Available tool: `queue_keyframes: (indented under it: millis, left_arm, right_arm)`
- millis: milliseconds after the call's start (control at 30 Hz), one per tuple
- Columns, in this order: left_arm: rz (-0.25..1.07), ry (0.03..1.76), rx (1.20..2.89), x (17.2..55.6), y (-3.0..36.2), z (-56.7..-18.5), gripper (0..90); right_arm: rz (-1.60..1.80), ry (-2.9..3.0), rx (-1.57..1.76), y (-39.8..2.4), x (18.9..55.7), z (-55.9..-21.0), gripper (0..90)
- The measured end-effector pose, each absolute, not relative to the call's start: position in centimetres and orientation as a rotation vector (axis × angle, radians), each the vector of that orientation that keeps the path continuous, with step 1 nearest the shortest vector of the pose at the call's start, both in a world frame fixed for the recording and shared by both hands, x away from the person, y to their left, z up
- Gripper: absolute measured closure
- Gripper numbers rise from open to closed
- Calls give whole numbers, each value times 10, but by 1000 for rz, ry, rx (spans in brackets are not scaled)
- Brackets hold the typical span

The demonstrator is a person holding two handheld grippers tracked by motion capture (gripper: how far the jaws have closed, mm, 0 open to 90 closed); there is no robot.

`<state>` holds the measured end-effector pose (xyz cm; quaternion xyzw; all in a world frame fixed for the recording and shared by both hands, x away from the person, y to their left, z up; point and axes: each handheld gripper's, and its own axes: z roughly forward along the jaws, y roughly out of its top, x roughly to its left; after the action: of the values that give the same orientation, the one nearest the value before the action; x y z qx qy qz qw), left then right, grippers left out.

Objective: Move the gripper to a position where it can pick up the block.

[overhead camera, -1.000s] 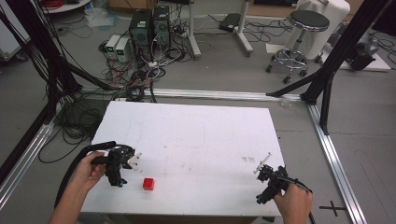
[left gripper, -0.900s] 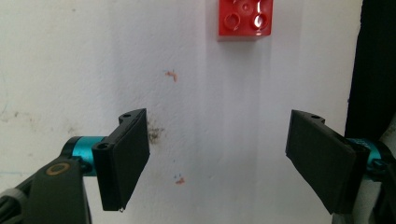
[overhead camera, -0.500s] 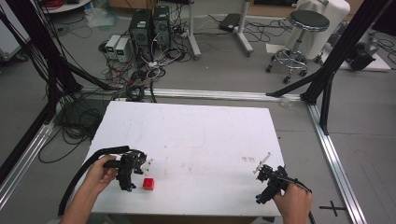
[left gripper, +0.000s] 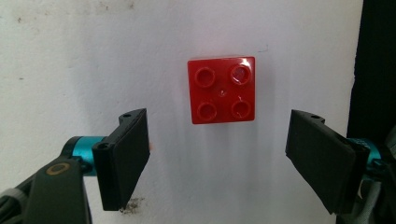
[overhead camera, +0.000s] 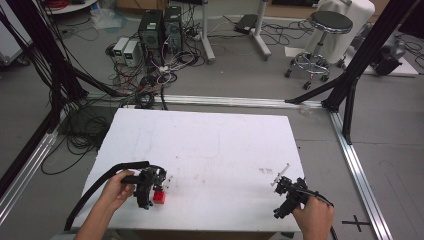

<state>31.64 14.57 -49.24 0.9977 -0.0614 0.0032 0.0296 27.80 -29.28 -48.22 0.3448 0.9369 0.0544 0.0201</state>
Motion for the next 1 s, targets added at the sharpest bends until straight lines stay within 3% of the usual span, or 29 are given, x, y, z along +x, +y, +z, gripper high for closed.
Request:
queue_keyframes:
  millis: [1000]
  left_arm:
    - [43,-185,3103,311,128,-510,220]
  right_arm:
    - [152,2921,1064,-289,279,-484,32]
